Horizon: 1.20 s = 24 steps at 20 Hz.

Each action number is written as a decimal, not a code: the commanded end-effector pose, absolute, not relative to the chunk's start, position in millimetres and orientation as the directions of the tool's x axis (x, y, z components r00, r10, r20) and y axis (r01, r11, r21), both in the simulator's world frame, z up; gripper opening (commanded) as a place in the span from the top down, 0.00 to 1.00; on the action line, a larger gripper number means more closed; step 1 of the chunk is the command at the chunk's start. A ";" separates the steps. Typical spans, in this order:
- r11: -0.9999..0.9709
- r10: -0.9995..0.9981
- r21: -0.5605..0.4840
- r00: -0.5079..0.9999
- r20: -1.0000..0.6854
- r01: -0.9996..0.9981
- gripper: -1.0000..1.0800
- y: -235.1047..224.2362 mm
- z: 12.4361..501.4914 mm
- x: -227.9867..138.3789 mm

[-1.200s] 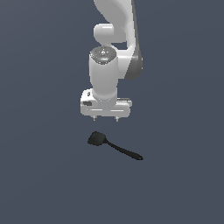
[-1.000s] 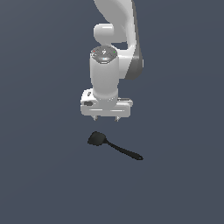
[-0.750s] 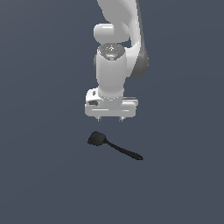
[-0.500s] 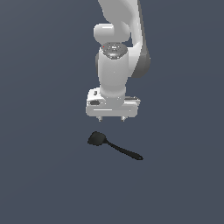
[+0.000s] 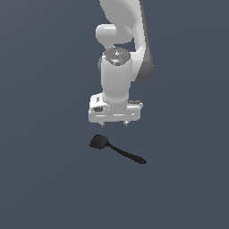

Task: Pick up the object and move it to a goal position.

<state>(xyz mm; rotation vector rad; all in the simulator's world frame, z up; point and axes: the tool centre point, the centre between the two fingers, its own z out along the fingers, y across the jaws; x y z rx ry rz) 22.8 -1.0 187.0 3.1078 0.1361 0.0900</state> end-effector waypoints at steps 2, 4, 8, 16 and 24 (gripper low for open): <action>-0.988 0.150 0.036 0.987 0.050 0.148 0.04 -0.1 180.5 25.5; -0.981 0.194 0.039 0.980 0.046 0.192 0.04 0.5 176.0 27.5; -0.955 0.296 0.043 0.955 0.035 0.294 0.04 2.0 165.1 32.0; -0.863 0.504 0.042 0.864 0.013 0.503 0.04 5.4 141.1 41.0; -0.729 0.684 0.032 0.730 -0.002 0.684 0.04 8.9 116.7 48.9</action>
